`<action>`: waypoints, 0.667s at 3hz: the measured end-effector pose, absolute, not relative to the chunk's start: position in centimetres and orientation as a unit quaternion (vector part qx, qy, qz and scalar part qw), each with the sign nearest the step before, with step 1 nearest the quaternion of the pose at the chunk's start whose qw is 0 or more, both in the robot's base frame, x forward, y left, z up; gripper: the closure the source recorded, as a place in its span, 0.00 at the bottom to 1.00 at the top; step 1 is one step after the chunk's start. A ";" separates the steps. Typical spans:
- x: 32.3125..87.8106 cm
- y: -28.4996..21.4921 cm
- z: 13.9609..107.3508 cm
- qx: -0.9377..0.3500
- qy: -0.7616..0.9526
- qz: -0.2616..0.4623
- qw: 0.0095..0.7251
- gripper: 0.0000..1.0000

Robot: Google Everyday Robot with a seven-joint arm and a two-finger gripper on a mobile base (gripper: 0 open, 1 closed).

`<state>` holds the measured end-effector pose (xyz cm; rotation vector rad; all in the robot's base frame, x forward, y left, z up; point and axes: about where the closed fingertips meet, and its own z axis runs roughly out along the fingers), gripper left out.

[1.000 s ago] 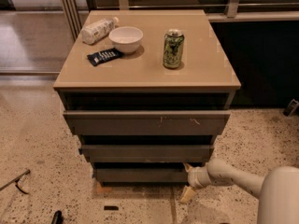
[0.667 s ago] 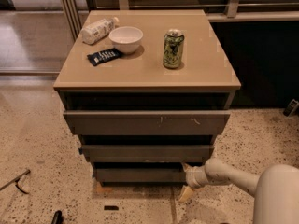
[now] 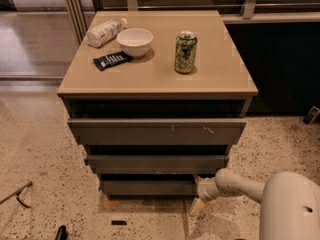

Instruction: Open bottom drawer

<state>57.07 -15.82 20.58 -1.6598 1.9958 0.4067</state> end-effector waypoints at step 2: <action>57.9 -16.9 18.4 -0.594 0.754 0.152 0.237 0.00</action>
Offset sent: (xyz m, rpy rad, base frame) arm 0.0174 -0.0208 -0.0301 -0.0227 0.0593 -0.0655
